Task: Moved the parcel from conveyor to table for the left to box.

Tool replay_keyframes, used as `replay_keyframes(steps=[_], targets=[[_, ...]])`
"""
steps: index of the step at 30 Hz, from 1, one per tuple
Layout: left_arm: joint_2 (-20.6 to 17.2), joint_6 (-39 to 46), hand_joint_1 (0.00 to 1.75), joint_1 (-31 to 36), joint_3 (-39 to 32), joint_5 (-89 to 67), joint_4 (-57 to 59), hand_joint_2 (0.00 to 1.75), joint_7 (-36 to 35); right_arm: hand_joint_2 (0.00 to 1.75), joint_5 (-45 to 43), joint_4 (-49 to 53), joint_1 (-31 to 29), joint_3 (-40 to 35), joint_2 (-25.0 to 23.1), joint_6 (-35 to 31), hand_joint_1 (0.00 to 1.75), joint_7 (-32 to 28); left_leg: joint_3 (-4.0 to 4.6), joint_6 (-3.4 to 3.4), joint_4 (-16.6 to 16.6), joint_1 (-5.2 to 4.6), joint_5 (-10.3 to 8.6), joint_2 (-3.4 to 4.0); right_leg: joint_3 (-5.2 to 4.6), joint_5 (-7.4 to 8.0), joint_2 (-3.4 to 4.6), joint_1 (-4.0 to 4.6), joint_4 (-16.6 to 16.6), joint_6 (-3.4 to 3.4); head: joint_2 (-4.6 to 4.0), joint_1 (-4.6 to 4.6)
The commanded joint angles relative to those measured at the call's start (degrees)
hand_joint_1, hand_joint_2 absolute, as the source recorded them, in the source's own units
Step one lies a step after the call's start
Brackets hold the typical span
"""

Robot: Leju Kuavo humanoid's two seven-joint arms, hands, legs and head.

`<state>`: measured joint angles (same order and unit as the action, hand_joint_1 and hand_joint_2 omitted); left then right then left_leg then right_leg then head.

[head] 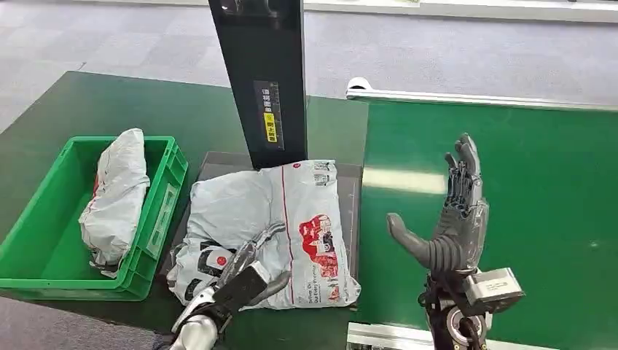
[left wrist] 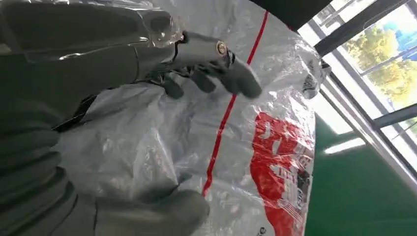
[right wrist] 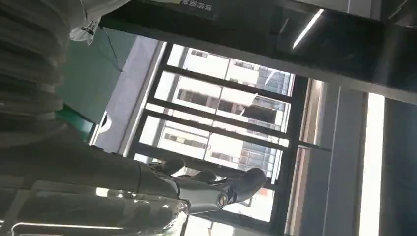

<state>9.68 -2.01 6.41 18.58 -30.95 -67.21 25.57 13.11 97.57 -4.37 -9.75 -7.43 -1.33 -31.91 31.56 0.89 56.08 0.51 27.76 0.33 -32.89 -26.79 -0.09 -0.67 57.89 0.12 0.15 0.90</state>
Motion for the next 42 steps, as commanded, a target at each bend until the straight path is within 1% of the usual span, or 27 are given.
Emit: replay_keyframes(steps=[1, 2, 5, 9, 11, 12, 14, 15, 17, 18, 20, 23, 27, 30, 31, 32, 33, 34, 35, 36, 39, 42], targets=[[-1.4, -0.1, 1.68, 3.3, 2.7, -2.6, 8.2, 1.75, -3.5, 1.75, 0.0, -5.1, -3.3, 1.0, -0.7, 0.5, 0.00, 0.9, -0.07, -0.02, -0.1, 0.01, -0.03, 0.00, 0.08, 0.04, 0.02, 0.01, -0.1, -0.01, 0.00, 0.02], [-1.4, -0.1, 1.71, 3.3, 3.0, -3.1, 8.7, 1.75, -3.9, 1.75, 0.0, -5.2, -3.2, 1.0, -0.7, 0.5, 0.00, 0.9, -0.09, -0.02, -0.1, -0.01, -0.02, 0.00, 0.10, 0.03, 0.03, 0.00, -0.1, -0.01, -0.02, 0.00], [-1.2, 1.1, 1.66, 2.8, 2.9, -3.9, 8.9, 1.75, -4.0, 1.75, -0.2, -5.2, -2.5, 1.1, -0.6, 0.5, 0.00, 0.8, -0.10, -0.02, -0.1, -0.01, -0.01, -0.01, 0.11, 0.01, 0.01, -0.01, -0.1, -0.01, 0.00, 0.00], [-0.9, 3.0, 1.75, 1.1, 1.5, -2.0, 4.3, 1.75, -1.3, 1.75, 0.0, -4.3, -1.0, 1.5, -0.5, 0.0, 0.00, 0.6, -0.13, -0.03, -0.2, 0.04, -0.04, 0.01, 0.16, 0.08, 0.06, 0.05, -0.2, -0.02, 0.00, 0.02], [-0.7, 4.6, 1.75, 0.0, 0.0, 1.4, -0.2, 1.75, 1.5, 1.75, 0.0, -4.0, -0.6, 1.9, -0.7, -0.1, 0.00, 0.6, -0.09, -0.02, -0.1, 0.03, -0.01, 0.02, 0.10, 0.04, 0.05, 0.03, -0.1, -0.01, 0.00, 0.00], [-0.9, 4.6, 1.75, -0.1, 0.1, 1.5, -1.1, 1.75, 1.4, 1.75, 0.0, -3.8, -0.6, 2.0, -0.7, -0.1, 0.00, 0.6, -0.08, -0.03, -0.1, 0.04, -0.01, 0.02, 0.10, 0.05, 0.05, 0.05, -0.1, -0.02, -0.02, 0.00], [-1.3, 6.5, 1.75, -1.2, -0.6, 4.8, -7.2, 1.75, 3.3, 1.75, 0.0, -3.7, -0.7, 2.2, -0.9, -0.2, 0.00, 0.6, -0.04, -0.03, -0.1, 0.06, -0.01, 0.03, 0.06, 0.06, 0.07, 0.07, -0.1, -0.02, 0.00, 0.00], [-1.4, 6.3, 1.75, -1.2, -0.7, 5.1, -7.9, 1.75, 2.9, 1.75, 0.0, -3.7, -0.8, 2.2, -0.9, -0.2, 0.00, 0.6, 0.00, -0.02, 0.0, 0.04, 0.00, 0.02, 0.01, 0.03, 0.04, 0.04, -0.1, -0.02, 0.00, 0.02], [-1.8, 8.7, 1.75, -2.5, -1.4, 7.5, -13.7, 1.75, 5.0, 1.75, 0.0, -4.0, -1.1, 2.1, -0.8, -0.2, 0.00, 0.6, 0.03, -0.03, 0.0, 0.04, 0.01, 0.04, -0.02, 0.03, 0.06, 0.05, -0.1, -0.02, 0.00, 0.00], [-1.9, 8.7, 1.75, -2.6, -1.4, 7.7, -14.3, 1.75, 4.8, 1.75, 0.0, -4.0, -1.2, 2.1, -0.8, -0.2, 0.00, 0.6, 0.06, -0.02, 0.0, 0.04, 0.02, 0.05, -0.05, 0.02, 0.08, 0.04, 0.0, -0.02, 0.00, 0.00], [-2.1, 11.0, 1.75, -4.1, -2.8, 11.0, -20.2, 1.75, 7.2, 1.75, 0.0, -4.3, -1.1, 2.1, -0.9, -0.4, 0.00, 0.6, 0.03, -0.02, 0.0, 0.04, 0.01, 0.11, -0.03, 0.04, 0.13, 0.05, 0.0, -0.03, -0.02, 0.02], [-2.5, 12.8, 1.75, -5.4, -4.7, 13.5, -26.4, 1.75, 8.2, 1.75, 0.1, -4.2, -0.6, 2.2, -0.9, -0.8, 0.00, 0.6, 0.04, -0.03, 0.0, 0.08, 0.01, 0.12, -0.02, 0.07, 0.15, 0.09, -0.1, -0.04, -0.02, 0.00], [-3.0, 12.5, 1.75, -6.4, -6.4, 15.7, -30.7, 1.75, 8.6, 1.75, 0.1, -4.2, -0.2, 2.2, -0.9, -1.1, 0.00, 0.4, 0.01, -0.01, 0.0, 0.05, 0.02, 0.10, -0.01, 0.03, 0.11, 0.05, -0.1, -0.03, -0.02, 0.02], [-3.4, 11.9, 1.75, -6.7, -7.1, 16.3, -31.2, 1.75, 8.2, 1.75, 0.1, -4.3, 0.0, 2.3, -0.7, -1.3, 0.00, 0.3, -0.03, -0.03, -0.1, 0.06, -0.01, 0.11, 0.03, 0.07, 0.14, 0.07, -0.1, -0.04, 0.00, 0.02], [-5.0, 8.5, 1.75, -6.4, -5.7, 14.3, -29.7, 1.75, 5.2, 1.75, 0.1, -4.2, 0.3, 2.4, -0.5, -1.5, 0.00, 0.2, -0.03, -0.01, -0.1, 0.04, 0.00, 0.04, 0.04, 0.03, 0.07, 0.04, -0.1, -0.03, 0.00, 0.00], [-6.0, 4.5, 0.70, -6.2, -4.6, 12.7, -28.6, 1.75, 2.6, 1.75, 0.0, -4.2, 0.4, 2.4, -0.3, -1.6, 0.00, 0.2, -0.04, -0.02, -0.1, 0.05, -0.01, 0.05, 0.06, 0.05, 0.08, 0.06, -0.1, -0.03, 0.00, 0.02], [-6.0, 0.3, 0.19, -5.9, -4.2, 10.2, -25.5, 1.75, 1.7, 1.75, -0.1, -4.4, 0.5, 2.5, 0.0, -1.6, 0.00, 0.0, -0.09, -0.02, -0.1, 0.03, -0.05, 0.01, 0.10, 0.06, 0.04, 0.04, -0.1, -0.03, -0.02, 0.00], [-6.8, -2.9, 0.00, -5.6, -2.9, 7.4, -23.8, 1.75, 0.7, 1.75, -0.3, -4.6, 0.4, 2.4, 0.2, -1.2, 0.00, -0.3, -0.10, -0.02, -0.1, 0.02, -0.05, -0.02, 0.12, 0.05, 0.00, 0.03, -0.2, -0.03, -0.02, 0.00], [-6.8, -5.4, 0.00, -5.3, -1.8, 2.8, -21.2, 1.75, -0.6, 1.75, -0.3, -4.9, 0.1, 2.4, 0.2, -1.0, 0.00, -0.4, -0.12, -0.02, -0.1, -0.01, -0.05, -0.06, 0.13, 0.03, -0.04, 0.00, -0.1, -0.02, 0.00, 0.00], [-6.1, -6.4, 0.00, -5.0, -1.6, 2.4, -18.8, 1.75, -0.6, 1.75, -0.3, -4.9, -0.1, 2.4, 0.2, -1.0, 0.00, -0.4, -0.13, -0.03, -0.2, 0.02, -0.10, -0.12, 0.19, 0.07, -0.11, 0.03, -0.2, -0.02, 0.00, 0.00], [-5.5, -7.6, 0.00, -3.5, 0.5, -0.4, -13.5, 1.75, -1.1, 1.75, -0.3, -4.9, -0.7, 2.2, -0.1, -0.5, 0.00, 0.1, -0.12, -0.04, -0.2, -0.01, -0.07, -0.06, 0.15, 0.06, -0.05, 0.00, -0.2, 0.00, -0.02, 0.02], [-5.3, -8.3, 0.00, -2.8, 1.2, -1.5, -11.3, 1.75, -1.6, 1.75, -0.2, -5.1, -1.0, 2.3, -0.3, -0.4, 0.00, 0.7, -0.11, -0.02, -0.1, -0.03, -0.05, -0.09, 0.12, 0.00, -0.09, -0.03, -0.1, -0.01, 0.00, 0.02]])
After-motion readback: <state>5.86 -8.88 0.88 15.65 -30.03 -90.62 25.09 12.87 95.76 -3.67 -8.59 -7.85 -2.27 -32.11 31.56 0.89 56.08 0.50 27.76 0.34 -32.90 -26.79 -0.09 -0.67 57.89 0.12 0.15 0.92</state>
